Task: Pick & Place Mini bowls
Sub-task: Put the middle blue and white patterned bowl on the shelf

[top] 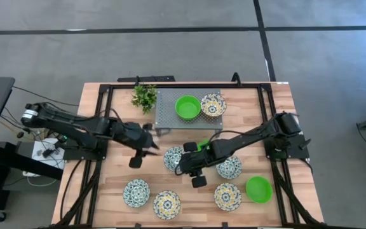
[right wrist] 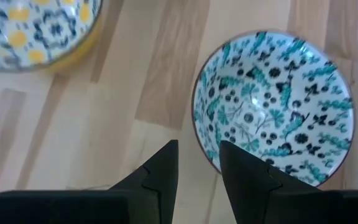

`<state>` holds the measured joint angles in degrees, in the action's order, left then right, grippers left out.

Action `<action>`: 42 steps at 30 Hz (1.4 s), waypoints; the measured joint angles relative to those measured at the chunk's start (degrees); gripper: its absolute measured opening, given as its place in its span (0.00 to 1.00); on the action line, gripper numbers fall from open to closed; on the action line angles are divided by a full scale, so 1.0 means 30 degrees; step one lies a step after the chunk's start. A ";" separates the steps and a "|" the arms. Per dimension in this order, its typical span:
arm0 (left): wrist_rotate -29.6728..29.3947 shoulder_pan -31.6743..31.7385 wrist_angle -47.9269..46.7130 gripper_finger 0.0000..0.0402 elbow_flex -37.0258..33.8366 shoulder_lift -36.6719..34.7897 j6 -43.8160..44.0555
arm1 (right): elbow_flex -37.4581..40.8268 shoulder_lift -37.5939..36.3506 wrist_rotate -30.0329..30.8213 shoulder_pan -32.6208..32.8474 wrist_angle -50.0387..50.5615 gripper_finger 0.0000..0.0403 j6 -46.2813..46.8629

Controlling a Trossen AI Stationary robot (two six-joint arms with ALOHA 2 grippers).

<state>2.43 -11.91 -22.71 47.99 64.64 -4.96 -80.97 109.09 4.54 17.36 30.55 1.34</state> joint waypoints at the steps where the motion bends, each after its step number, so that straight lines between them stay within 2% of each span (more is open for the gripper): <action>1: 0.0183 -0.0314 0.0012 0.28 0.0000 0.0433 -0.0418 | -0.0030 -0.0026 0.0007 -0.0053 -0.0063 0.28 0.0016; 6: 0.0220 -0.1700 0.0396 0.28 -0.0007 0.3093 -0.2697 | -0.0022 -0.0062 0.0007 -0.0175 -0.0151 0.28 0.0016; 13: 0.0176 -0.1798 0.2418 0.30 -0.0007 0.5997 -0.3207 | -0.0016 -0.0042 0.0000 -0.0349 -0.0026 0.28 0.0067; 22: -0.0075 -0.1755 0.2744 0.42 -0.0007 0.8015 -0.4260 | -0.0008 -0.0040 -0.0007 -0.0334 0.0323 0.28 0.0429; 28: -0.1540 -0.1740 0.2976 0.43 -0.0007 0.8891 -0.4987 | -0.0008 -0.0413 -0.0095 -0.0320 0.2269 0.28 0.1793; 33: -0.1542 -0.1747 0.3138 0.36 0.0007 0.9134 -0.5426 | 0.0006 -0.0903 -0.0080 -0.0199 0.3619 0.28 0.3686; 39: -0.1663 -0.1755 0.3202 0.13 0.0007 0.9135 -0.5820 | 0.0006 -0.0988 -0.0080 -0.0138 0.3730 0.28 0.3487; 42: -0.2850 -0.1771 0.3549 0.04 0.0090 0.9016 -0.5818 | 0.0006 -0.0988 -0.0080 -0.0138 0.3750 0.28 0.3448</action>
<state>-6.12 -17.22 -12.07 48.26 91.69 -22.41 -80.95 106.13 4.29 16.95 41.80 11.68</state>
